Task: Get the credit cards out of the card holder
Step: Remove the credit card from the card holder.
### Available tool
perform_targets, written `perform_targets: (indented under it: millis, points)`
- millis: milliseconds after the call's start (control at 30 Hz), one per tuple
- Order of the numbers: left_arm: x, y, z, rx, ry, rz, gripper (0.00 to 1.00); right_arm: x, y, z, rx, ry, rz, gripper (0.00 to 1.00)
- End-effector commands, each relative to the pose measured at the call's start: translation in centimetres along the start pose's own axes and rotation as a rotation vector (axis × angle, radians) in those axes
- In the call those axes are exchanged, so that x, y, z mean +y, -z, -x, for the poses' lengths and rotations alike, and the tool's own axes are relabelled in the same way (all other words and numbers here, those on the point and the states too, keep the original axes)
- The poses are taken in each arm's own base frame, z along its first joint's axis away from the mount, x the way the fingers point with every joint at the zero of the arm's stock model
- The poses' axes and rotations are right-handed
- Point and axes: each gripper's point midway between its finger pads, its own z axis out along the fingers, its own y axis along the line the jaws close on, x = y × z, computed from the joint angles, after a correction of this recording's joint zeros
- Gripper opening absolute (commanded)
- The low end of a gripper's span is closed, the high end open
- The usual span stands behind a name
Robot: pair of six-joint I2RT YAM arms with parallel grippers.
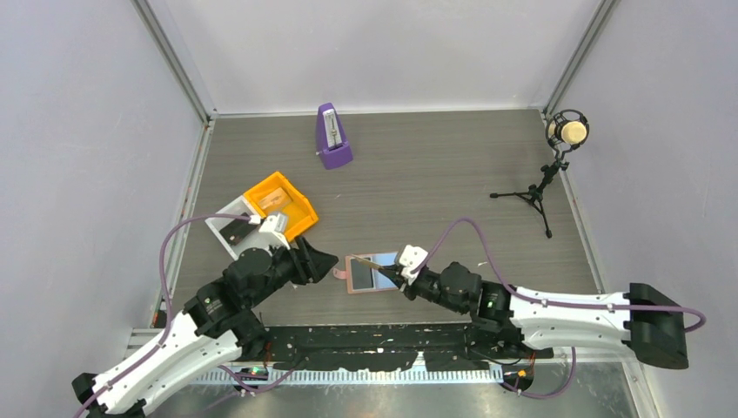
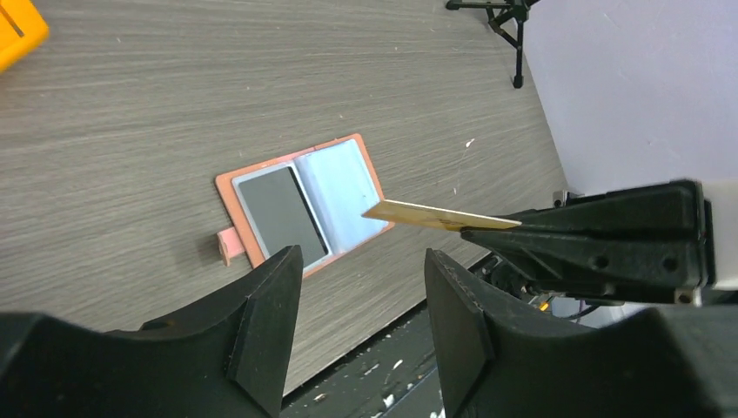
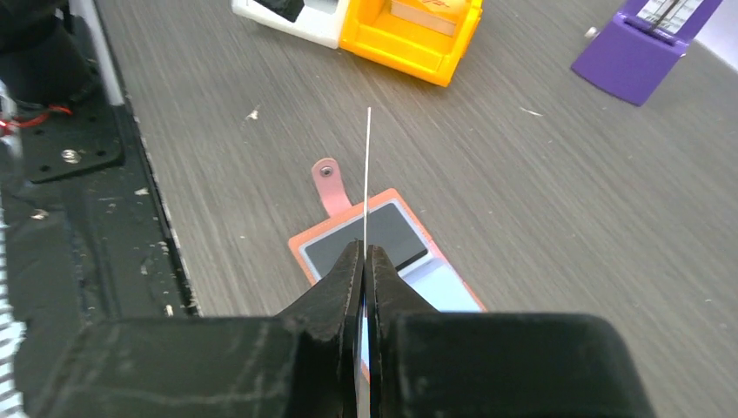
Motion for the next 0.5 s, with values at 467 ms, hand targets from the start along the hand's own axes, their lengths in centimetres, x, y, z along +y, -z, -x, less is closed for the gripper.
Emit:
perform_targets:
  millis: [467]
  points:
    - [-4.4,0.6,-1.1,0.039,-0.108,-0.291,0.57,1.1,2.4,6.4,-0.073,-0.537,0.384,0.05]
